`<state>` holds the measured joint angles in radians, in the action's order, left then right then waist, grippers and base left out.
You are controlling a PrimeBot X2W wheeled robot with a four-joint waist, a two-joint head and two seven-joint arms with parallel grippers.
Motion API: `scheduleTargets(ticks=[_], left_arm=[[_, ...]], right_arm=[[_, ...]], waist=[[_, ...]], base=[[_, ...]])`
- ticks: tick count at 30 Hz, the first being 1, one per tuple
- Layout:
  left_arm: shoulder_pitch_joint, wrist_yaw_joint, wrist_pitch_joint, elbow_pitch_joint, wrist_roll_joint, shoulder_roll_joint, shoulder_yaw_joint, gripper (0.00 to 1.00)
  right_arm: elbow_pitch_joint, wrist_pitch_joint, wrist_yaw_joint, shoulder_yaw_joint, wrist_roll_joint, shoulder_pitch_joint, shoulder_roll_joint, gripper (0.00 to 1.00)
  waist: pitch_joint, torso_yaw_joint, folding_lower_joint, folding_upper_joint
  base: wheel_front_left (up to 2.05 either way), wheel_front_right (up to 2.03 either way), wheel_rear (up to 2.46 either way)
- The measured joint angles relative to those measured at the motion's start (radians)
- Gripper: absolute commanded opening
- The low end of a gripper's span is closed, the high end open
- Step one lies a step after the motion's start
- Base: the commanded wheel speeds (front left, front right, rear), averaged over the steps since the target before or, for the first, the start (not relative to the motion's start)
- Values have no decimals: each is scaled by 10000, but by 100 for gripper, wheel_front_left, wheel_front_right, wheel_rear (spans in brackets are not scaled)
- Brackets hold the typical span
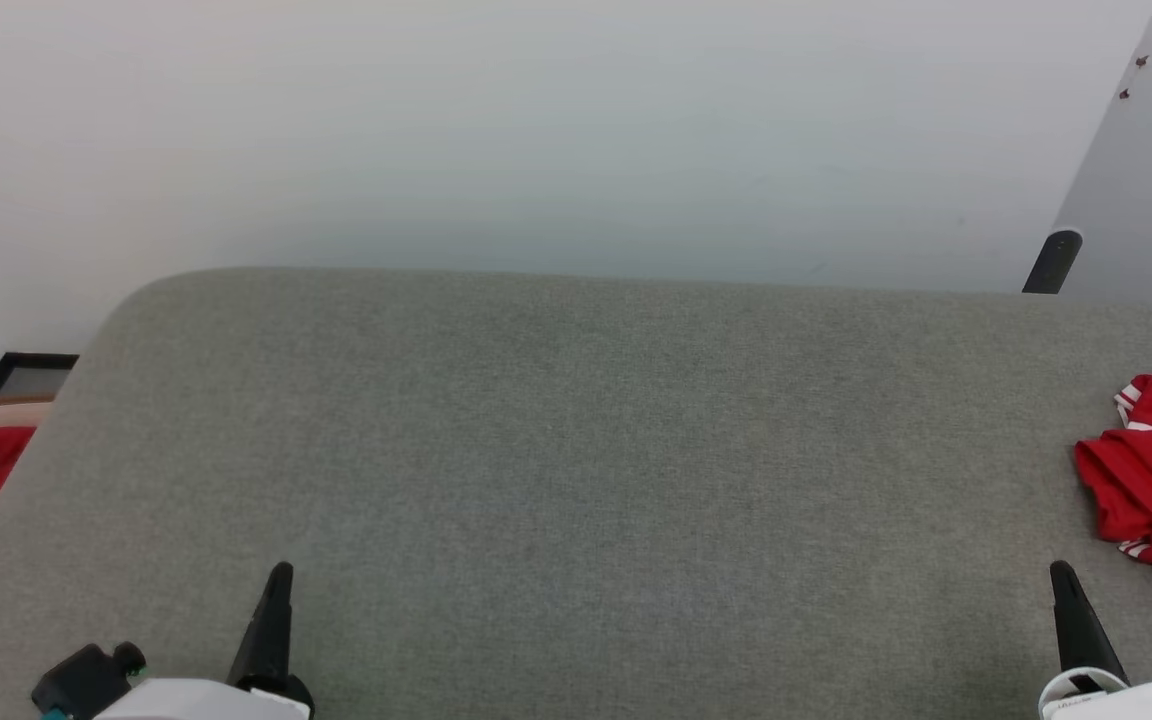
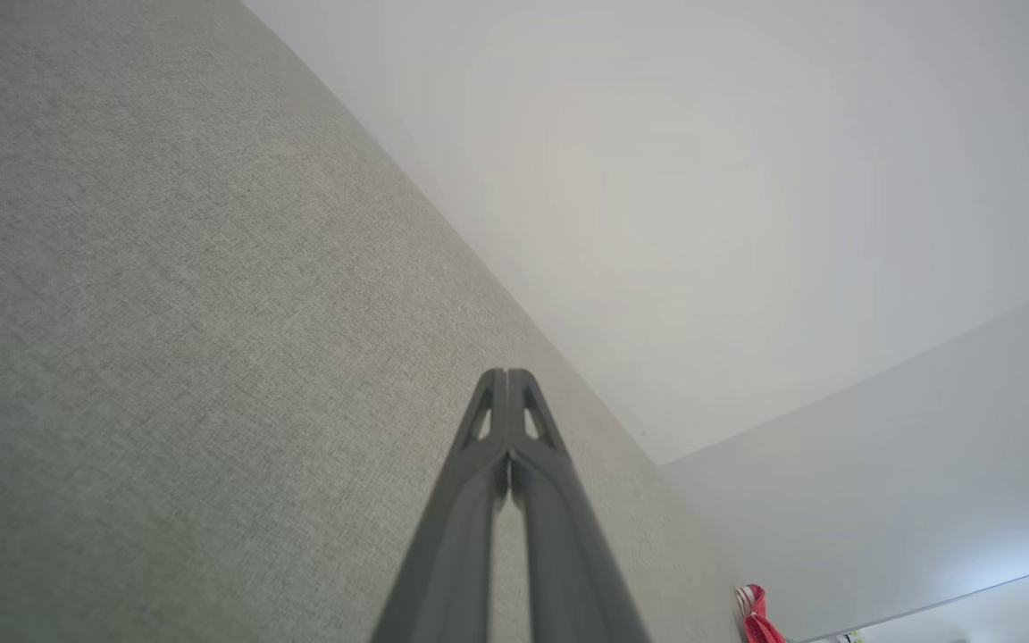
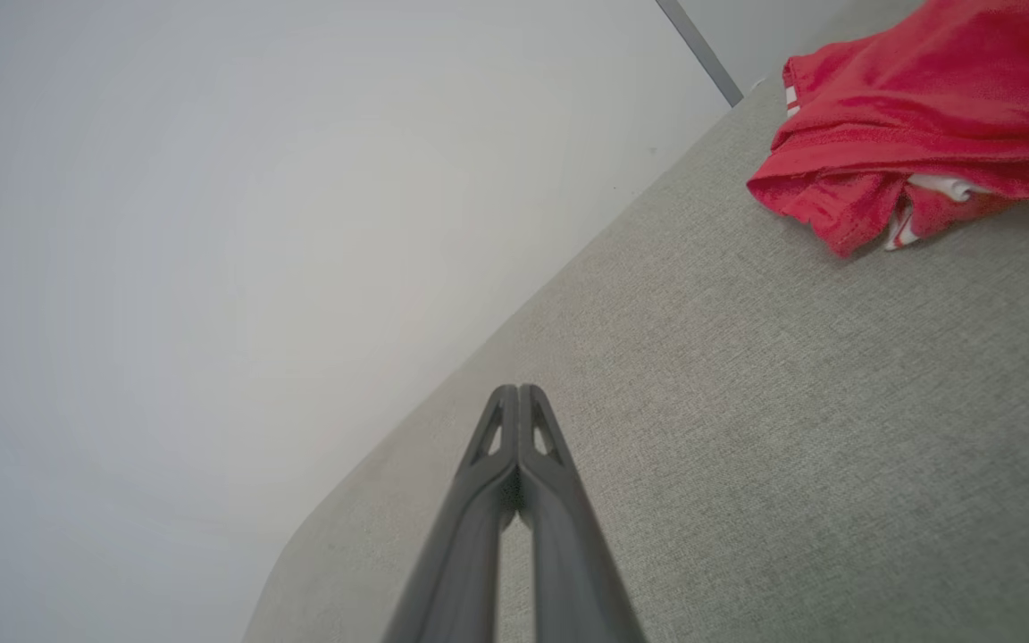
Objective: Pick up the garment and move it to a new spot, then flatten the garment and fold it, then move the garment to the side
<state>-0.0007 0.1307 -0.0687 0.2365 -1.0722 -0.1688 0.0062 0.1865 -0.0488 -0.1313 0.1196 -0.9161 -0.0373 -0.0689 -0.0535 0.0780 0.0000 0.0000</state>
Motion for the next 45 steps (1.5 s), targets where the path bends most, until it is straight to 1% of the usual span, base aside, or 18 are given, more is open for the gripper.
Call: scheduleTargets(ticks=[22,45], left_arm=[[-365,-2,635,33,-1896,408,368,0],[-682,-2,1187,52,-3521,765,692,0]], right_arm=[[199,579,2,-8,-2439,491,67,0],[378,1076,2,-19,-4506,898,115,0]], waist=[[158,-219,0,0],[324,-447,0,0]], base=[[0,0,0],[0,0,0]])
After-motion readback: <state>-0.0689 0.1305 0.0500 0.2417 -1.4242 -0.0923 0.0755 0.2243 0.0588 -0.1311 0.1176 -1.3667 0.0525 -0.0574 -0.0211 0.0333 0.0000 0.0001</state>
